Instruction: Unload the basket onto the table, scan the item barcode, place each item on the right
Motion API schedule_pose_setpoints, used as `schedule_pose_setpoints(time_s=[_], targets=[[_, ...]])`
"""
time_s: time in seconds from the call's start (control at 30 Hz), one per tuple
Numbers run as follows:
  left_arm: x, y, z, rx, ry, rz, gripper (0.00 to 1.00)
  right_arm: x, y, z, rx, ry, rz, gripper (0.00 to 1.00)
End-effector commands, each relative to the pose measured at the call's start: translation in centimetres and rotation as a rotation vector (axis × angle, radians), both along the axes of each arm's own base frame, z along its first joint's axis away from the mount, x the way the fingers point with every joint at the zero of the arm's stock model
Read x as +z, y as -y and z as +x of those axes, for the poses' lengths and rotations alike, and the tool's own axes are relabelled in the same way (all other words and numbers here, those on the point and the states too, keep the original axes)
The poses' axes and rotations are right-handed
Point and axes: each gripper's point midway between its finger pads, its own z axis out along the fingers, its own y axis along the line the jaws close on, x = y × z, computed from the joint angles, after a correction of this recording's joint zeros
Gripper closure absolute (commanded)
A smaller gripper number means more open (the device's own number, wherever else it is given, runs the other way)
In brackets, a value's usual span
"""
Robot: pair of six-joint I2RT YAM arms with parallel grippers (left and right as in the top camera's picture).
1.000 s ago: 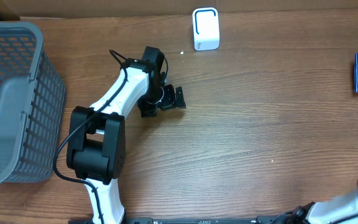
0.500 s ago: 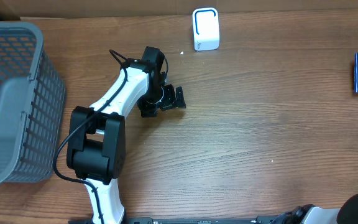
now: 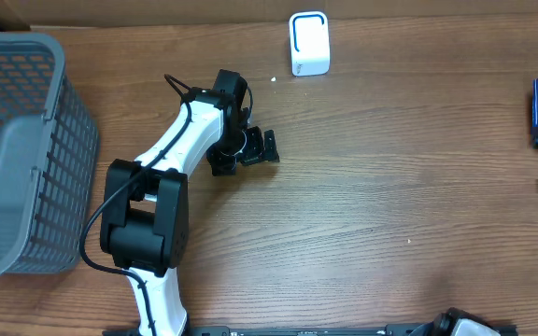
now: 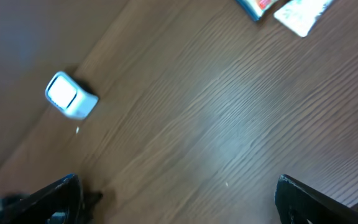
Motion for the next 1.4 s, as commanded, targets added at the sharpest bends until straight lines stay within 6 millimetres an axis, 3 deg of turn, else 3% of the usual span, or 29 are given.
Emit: schedule_pose_setpoints(time_s=[0.0,0.2,0.3,1.0,1.17,1.27,1.37], targets=[[0.3,0.5,0.4,-0.013,0.014,-0.011,0.00,-1.0,-2.2,-1.6,0.079,-0.005,0.002,0.00],[0.3,0.5,0.4,-0.013,0.014,-0.011,0.00,-4.4,-3.5,-4.0,0.103,-0.072,0.028,0.00],[0.3,0.5,0.4,-0.013,0.014,-0.011,0.00,-5.2,-3.9,-4.2,0.115,-0.089,0.054,0.00],[0.3,0.5,0.4,-0.013,0.014,-0.011,0.00,-6.5,-3.2,-2.1,0.119,-0.145,0.067,0.00],[0.3,0.5,0.4,-0.013,0.014,-0.011,0.00,-8.3,-2.9,-0.9,0.123,-0.148,0.071,0.00],[0.3,0.5,0.4,-0.013,0.014,-0.011,0.00,-9.2,-3.3,-0.2,0.179,-0.078,0.043,0.00],[0.3,0.5,0.4,-0.013,0.014,-0.011,0.00,-9.5,-5.2,1.3,0.320,0.067,-0.020,0.00]])
